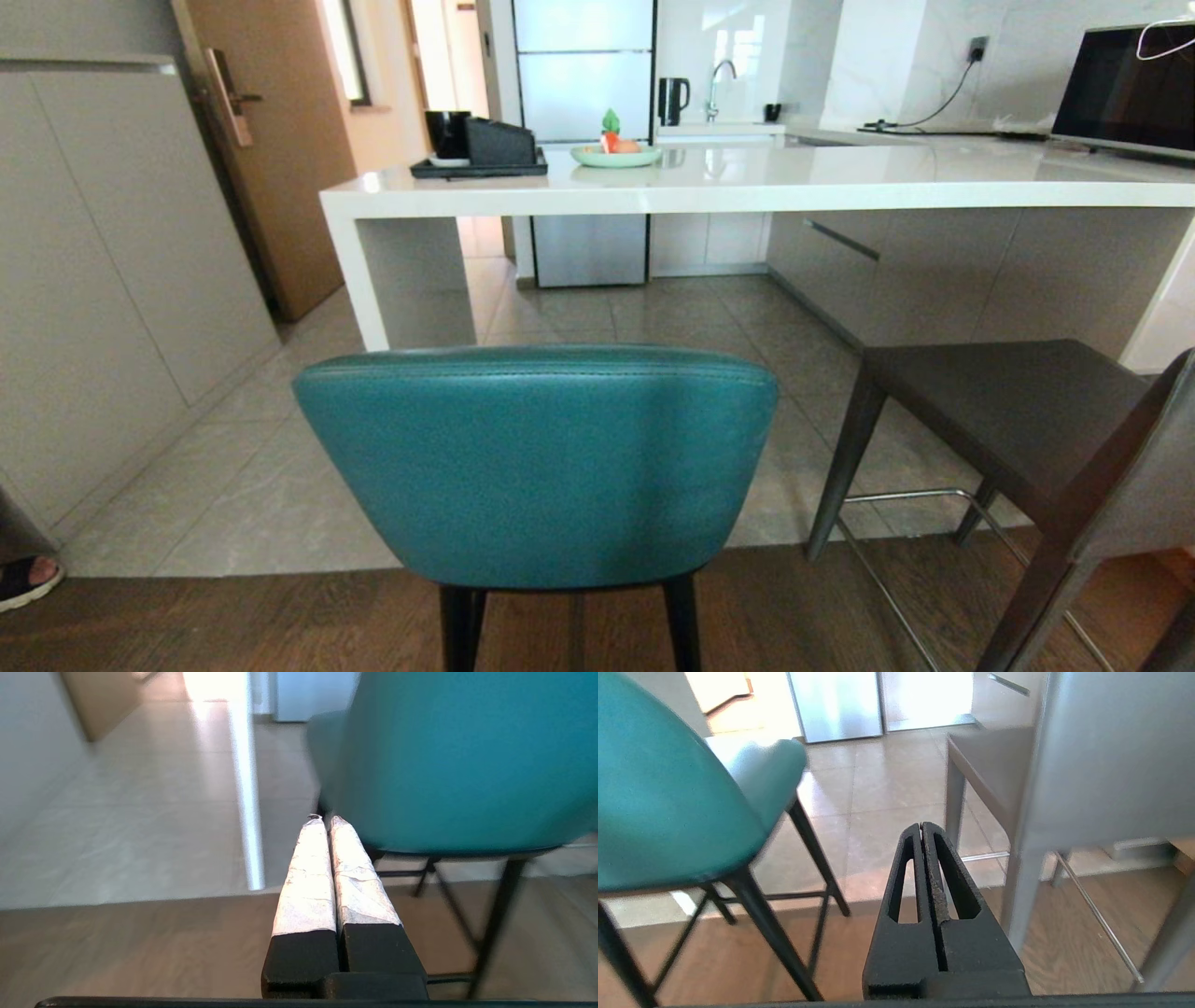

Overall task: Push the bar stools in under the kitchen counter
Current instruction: Push the blue chair back under the dining table

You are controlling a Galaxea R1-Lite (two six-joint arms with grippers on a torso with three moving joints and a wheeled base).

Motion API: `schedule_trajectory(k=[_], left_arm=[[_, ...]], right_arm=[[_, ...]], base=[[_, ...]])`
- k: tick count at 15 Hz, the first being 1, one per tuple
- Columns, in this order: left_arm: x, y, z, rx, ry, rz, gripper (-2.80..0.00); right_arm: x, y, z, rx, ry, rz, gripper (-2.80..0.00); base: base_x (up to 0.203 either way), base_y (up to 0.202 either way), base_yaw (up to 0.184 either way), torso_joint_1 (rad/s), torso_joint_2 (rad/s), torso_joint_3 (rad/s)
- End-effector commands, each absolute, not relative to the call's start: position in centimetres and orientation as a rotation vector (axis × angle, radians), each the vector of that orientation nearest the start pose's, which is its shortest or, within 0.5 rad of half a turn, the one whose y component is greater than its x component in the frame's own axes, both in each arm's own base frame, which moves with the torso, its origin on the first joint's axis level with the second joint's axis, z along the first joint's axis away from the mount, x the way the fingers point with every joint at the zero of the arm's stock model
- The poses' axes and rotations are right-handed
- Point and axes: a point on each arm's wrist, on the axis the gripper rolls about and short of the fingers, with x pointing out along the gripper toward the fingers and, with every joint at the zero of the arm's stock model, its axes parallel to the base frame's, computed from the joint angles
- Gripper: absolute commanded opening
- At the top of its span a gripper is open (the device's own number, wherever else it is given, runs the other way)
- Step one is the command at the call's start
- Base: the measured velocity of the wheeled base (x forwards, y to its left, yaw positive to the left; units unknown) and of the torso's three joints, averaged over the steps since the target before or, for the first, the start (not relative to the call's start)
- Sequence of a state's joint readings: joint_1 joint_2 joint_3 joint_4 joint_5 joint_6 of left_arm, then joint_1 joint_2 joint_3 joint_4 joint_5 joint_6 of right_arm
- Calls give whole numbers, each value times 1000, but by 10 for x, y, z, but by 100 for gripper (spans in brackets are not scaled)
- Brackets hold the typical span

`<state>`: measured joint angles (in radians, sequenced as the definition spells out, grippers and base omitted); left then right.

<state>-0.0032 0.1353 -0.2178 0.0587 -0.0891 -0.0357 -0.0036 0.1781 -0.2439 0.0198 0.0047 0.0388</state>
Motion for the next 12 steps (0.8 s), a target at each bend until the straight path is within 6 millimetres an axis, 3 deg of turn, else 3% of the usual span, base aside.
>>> schedule_trajectory(k=[1,3,6,9,12], left_arm=[[11,-3,170,-65,103,-115,-280],[54,-4,191,-84,147,-144,-280],[112,-11,202,-101,161,-215,-280],[139,-22,199,-110,186,-320,-280],[173,-28,186,-111,220,-333,-280]], right_arm=[[9,0,175,65,78,1,-280],[43,0,193,88,128,0,-280],[89,0,207,108,132,-2,-280],[100,10,209,105,138,95,-280],[130,21,199,89,247,132,-280]], base=[[0,0,0,0,0,0],[0,0,0,0,0,0],[0,0,0,0,0,0],[0,0,0,0,0,0],[0,0,0,0,0,0]])
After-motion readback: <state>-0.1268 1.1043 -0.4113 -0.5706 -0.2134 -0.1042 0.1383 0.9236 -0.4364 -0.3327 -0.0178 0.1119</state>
